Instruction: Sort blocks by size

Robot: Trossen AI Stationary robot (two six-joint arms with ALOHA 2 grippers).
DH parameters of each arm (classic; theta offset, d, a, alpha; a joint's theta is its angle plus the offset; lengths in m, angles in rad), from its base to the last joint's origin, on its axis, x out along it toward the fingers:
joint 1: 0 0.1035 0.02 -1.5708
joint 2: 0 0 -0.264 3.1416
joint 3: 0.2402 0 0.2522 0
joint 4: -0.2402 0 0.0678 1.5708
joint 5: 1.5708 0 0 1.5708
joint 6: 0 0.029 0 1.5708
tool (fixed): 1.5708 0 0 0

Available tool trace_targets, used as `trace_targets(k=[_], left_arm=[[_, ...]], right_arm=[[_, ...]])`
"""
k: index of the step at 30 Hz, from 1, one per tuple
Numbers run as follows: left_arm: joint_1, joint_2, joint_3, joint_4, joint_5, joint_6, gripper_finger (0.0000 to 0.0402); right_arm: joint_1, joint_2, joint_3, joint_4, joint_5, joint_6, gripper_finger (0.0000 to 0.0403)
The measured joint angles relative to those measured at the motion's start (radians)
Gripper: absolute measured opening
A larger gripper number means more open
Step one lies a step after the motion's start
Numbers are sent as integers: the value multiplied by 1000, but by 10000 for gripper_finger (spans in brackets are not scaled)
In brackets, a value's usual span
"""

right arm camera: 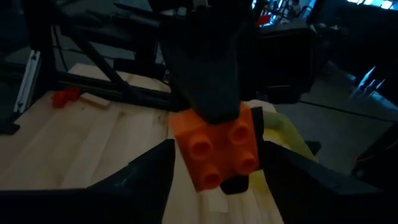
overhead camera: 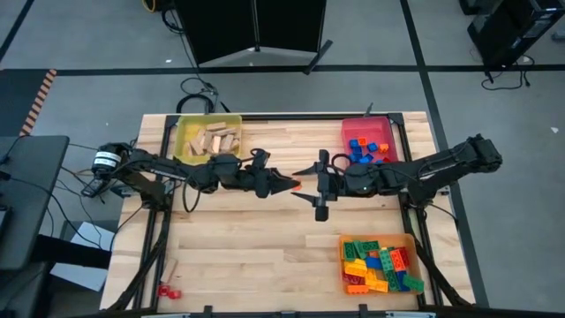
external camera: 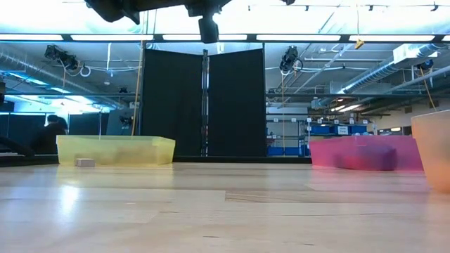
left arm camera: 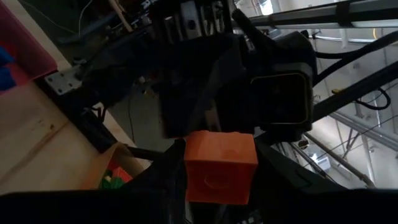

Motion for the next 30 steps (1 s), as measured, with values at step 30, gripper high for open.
trace_targets(k=[30], left_arm=[[51, -2, 2, -66, -33, 136, 193]], right_arm=[[-5, -188, 0, -463, 139, 307, 162]])
